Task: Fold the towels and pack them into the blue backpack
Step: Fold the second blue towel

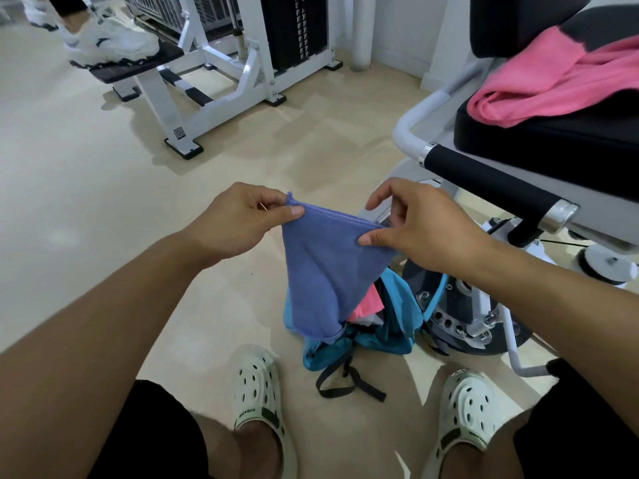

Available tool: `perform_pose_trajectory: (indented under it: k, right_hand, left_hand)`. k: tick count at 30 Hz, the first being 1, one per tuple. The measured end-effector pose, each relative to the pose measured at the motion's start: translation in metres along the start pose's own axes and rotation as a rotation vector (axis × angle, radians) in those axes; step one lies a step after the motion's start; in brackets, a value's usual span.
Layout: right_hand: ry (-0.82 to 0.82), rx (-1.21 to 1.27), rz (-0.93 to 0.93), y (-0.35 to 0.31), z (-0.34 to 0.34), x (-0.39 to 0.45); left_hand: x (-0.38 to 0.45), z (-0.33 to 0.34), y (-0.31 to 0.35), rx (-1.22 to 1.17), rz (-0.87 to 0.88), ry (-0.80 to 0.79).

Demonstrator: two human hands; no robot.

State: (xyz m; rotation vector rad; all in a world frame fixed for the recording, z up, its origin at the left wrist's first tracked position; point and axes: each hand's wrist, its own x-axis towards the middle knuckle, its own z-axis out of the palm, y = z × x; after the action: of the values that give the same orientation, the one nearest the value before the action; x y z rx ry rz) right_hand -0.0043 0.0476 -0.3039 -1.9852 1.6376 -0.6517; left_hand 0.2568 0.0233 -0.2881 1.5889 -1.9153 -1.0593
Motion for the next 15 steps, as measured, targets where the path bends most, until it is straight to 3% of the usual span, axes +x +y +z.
perform_pose_trajectory:
  k: [6, 10, 13, 15]
  right_hand:
    - [-0.179, 0.093, 0.064, -0.005, 0.005, -0.005]
    - [-0.296, 0.235, -0.071, -0.023, 0.022, -0.023]
    - [-0.511, 0.337, -0.092, -0.040, 0.034, -0.037]
    - [-0.636, 0.237, -0.105, -0.039, 0.034, -0.038]
  left_hand:
    - [-0.005, 0.004, 0.008, -0.061, -0.093, -0.120]
    - [-0.004, 0.015, 0.013, -0.122, -0.114, -0.016]
    - [-0.003, 0.023, 0.012, 0.031, -0.025, 0.044]
    - [-0.005, 0.022, 0.015, 0.204, 0.076, 0.036]
